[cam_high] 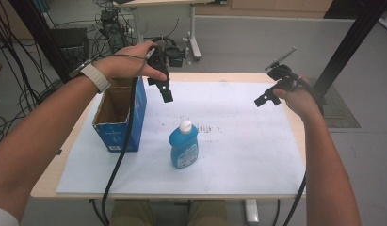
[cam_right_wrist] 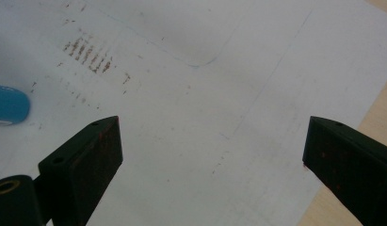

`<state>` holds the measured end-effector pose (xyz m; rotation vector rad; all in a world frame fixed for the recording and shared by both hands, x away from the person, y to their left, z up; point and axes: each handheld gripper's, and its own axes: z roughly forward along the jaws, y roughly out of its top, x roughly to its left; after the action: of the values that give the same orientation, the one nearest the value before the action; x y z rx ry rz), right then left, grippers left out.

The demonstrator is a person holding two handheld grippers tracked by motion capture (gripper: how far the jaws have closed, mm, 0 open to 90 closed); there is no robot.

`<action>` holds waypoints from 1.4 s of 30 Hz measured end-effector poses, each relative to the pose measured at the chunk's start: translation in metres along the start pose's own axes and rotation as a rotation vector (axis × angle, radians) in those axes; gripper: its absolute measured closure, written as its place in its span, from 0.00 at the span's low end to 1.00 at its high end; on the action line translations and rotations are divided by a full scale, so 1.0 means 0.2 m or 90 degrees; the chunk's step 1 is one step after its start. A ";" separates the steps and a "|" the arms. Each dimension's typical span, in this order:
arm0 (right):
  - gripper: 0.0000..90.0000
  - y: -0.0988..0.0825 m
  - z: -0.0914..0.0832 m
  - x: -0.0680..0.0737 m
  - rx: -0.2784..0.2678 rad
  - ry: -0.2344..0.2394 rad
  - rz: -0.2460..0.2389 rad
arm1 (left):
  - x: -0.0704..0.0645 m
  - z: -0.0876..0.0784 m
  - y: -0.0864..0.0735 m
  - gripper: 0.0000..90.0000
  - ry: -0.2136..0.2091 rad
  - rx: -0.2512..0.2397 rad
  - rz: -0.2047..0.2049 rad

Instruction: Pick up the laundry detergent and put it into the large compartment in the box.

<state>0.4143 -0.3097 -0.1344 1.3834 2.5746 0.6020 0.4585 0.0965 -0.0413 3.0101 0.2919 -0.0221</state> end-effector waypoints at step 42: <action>0.06 -0.03 -0.03 0.02 -0.006 -0.003 0.004 | -0.19 -0.10 0.00 0.09 -0.018 -0.006 0.017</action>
<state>0.4057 -0.3121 -0.1305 1.3897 2.5610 0.6091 0.4208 0.0918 -0.0210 3.0013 0.2488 -0.0604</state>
